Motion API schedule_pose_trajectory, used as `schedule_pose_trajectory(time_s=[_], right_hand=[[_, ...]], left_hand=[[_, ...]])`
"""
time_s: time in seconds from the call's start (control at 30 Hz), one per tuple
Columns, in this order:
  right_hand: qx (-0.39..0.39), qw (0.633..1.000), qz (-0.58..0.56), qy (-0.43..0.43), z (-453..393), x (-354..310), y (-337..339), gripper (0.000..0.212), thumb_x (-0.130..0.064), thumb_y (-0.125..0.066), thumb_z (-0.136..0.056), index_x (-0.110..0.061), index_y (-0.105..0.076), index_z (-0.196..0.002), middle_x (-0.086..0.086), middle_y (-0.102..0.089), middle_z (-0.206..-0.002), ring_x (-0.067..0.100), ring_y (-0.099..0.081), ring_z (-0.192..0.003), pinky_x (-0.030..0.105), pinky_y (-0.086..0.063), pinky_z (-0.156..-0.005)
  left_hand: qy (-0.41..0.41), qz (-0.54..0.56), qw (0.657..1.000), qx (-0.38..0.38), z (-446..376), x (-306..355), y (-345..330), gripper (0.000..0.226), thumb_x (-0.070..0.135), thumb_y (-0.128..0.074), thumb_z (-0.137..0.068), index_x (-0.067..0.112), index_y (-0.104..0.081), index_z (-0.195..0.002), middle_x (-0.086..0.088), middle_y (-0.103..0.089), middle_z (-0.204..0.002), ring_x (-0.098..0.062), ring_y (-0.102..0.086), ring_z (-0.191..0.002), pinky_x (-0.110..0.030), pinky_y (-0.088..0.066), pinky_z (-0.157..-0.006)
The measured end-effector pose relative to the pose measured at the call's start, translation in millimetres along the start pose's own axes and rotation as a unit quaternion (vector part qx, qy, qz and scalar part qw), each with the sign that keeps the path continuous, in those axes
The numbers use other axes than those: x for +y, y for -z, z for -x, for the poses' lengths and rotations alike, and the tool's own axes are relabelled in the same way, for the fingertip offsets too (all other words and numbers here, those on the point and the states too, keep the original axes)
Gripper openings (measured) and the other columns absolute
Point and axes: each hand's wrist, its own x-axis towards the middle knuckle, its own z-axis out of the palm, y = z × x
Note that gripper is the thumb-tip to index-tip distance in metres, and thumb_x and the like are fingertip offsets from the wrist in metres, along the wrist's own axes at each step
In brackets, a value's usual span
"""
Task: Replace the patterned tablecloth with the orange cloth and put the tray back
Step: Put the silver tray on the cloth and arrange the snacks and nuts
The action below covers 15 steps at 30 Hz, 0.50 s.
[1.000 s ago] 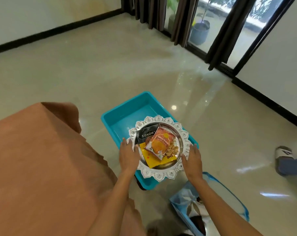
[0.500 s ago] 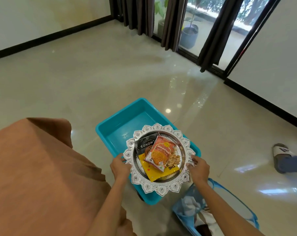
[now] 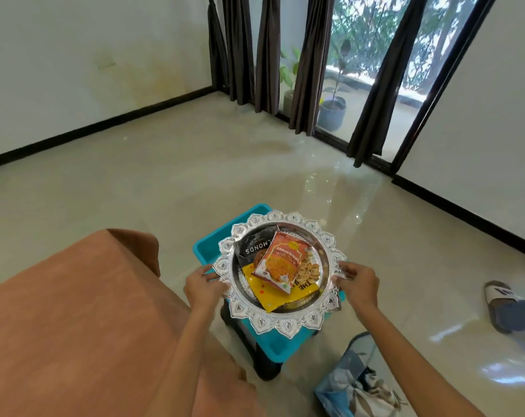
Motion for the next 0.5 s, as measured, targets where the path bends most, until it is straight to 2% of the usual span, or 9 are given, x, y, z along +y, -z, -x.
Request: schedule_pose_trajectory(time_s=[0.07, 0.17, 0.23, 0.27, 0.37, 0.4, 0.5], right_hand=[[-0.008, 0.999, -0.023, 0.021, 16.3, -29.9, 15.7, 0.044, 0.005, -0.078, -0.068, 0.001, -0.067, -0.110, 0.018, -0.067, -0.112, 0.026, -0.064, -0.100, 0.043, -0.049, -0.096], [-0.025, 0.997, -0.045, 0.063, 47.3, -73.1, 40.7, 0.044, 0.003, -0.079, -0.067, -0.001, -0.067, -0.110, 0.016, -0.068, -0.110, 0.024, -0.064, -0.098, 0.042, -0.050, -0.095], [-0.041, 0.993, -0.062, 0.088, 71.6, -96.1, 55.4, 0.044, 0.003, -0.080, -0.066, 0.000, -0.068, -0.108, 0.017, -0.068, -0.107, 0.024, -0.065, -0.096, 0.041, -0.053, -0.090], [-0.051, 0.991, -0.074, 0.100, 84.9, -106.0, 60.8, 0.043, 0.004, -0.080, -0.065, 0.001, -0.068, -0.107, 0.018, -0.069, -0.105, 0.025, -0.066, -0.094, 0.038, -0.055, -0.085], [-0.094, 0.982, -0.102, 0.127, 128.7, -130.3, 68.7, 0.042, 0.009, -0.079, -0.064, 0.003, -0.067, -0.105, 0.018, -0.069, -0.098, 0.024, -0.065, -0.083, 0.018, -0.055, -0.061], [-0.111, 0.978, -0.110, 0.137, 144.1, -137.1, 68.7, 0.042, 0.009, -0.079, -0.064, 0.004, -0.067, -0.104, 0.018, -0.069, -0.096, 0.024, -0.065, -0.082, 0.016, -0.054, -0.058], [-0.170, 0.965, -0.117, 0.161, 189.6, -154.6, 59.2, 0.041, 0.010, -0.078, -0.065, 0.005, -0.067, -0.104, 0.018, -0.069, -0.094, 0.022, -0.064, -0.077, 0.020, -0.055, -0.063]], left_hand=[[-0.028, 0.023, 0.999, -0.009, 23.8, 24.0, 22.5, 0.056, -0.025, -0.066, -0.063, -0.012, -0.055, -0.116, -0.020, -0.068, -0.091, -0.030, -0.064, -0.070, -0.040, -0.058, -0.061], [-0.068, 0.053, 0.996, -0.021, 71.2, 62.0, 60.5, 0.052, -0.029, -0.063, -0.066, -0.012, -0.051, -0.114, -0.018, -0.065, -0.087, -0.019, -0.062, -0.055, -0.024, -0.051, -0.043], [-0.088, 0.067, 0.994, -0.010, 106.4, 77.1, 89.4, 0.050, -0.028, -0.064, -0.066, -0.007, -0.052, -0.110, -0.012, -0.062, -0.078, -0.009, -0.062, -0.048, -0.020, -0.050, -0.042], [-0.097, 0.072, 0.993, 0.002, 123.7, 81.4, 106.4, 0.049, -0.026, -0.066, -0.066, -0.009, -0.053, -0.110, -0.011, -0.062, -0.077, -0.010, -0.062, -0.052, -0.020, -0.050, -0.043], [-0.116, 0.076, 0.989, 0.042, 172.0, 85.9, 161.3, 0.050, -0.022, -0.071, -0.063, -0.011, -0.056, -0.110, -0.011, -0.065, -0.081, -0.016, -0.061, -0.066, -0.023, -0.051, -0.049], [-0.119, 0.078, 0.988, 0.054, 187.0, 85.1, 179.3, 0.049, -0.022, -0.071, -0.063, -0.010, -0.057, -0.108, -0.010, -0.065, -0.081, -0.017, -0.061, -0.068, -0.022, -0.052, -0.050], [-0.122, 0.093, 0.984, 0.086, 232.5, 73.6, 235.7, 0.050, -0.022, -0.072, -0.062, -0.010, -0.058, -0.108, -0.019, -0.066, -0.092, -0.022, -0.062, -0.074, -0.020, -0.051, -0.049]])
